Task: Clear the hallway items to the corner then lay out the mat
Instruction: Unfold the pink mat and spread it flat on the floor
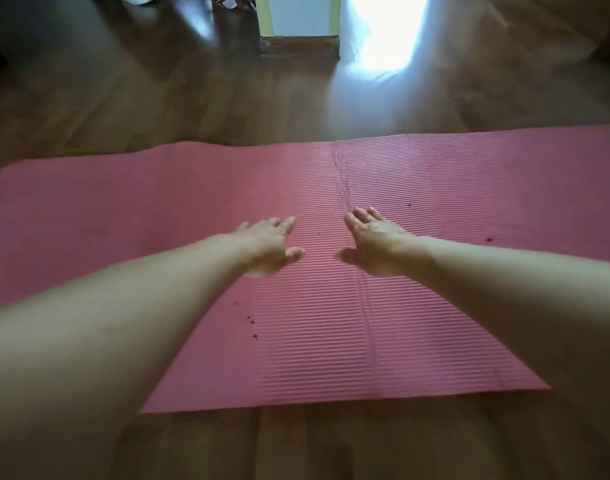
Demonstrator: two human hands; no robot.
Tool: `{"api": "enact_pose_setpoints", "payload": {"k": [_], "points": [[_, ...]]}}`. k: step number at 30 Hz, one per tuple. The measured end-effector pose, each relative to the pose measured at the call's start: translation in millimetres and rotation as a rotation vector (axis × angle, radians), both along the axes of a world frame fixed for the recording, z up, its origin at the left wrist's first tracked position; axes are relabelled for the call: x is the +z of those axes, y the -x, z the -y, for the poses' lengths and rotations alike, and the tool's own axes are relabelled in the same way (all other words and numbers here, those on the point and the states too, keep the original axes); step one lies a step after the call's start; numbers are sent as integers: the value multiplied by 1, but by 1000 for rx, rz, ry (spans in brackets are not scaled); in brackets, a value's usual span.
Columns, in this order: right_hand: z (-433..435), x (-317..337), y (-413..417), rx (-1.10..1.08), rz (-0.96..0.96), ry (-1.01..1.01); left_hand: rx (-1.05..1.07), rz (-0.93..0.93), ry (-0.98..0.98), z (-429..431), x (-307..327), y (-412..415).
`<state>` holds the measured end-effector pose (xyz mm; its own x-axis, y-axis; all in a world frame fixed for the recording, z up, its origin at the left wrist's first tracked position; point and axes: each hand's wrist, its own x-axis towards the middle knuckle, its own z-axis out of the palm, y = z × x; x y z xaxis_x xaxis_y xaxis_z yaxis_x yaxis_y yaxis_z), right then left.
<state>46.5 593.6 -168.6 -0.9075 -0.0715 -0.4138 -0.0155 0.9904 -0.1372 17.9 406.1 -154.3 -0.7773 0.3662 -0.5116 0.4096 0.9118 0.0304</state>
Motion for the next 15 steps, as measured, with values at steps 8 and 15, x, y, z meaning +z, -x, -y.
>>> {"api": "enact_pose_setpoints", "payload": {"k": [8,15], "points": [[-87,-22,-32,26,97,-28,-33,29,113,-91,-23,-34],[-121,-55,-62,54,183,-24,24,72,62,-123,-60,-58]]}}
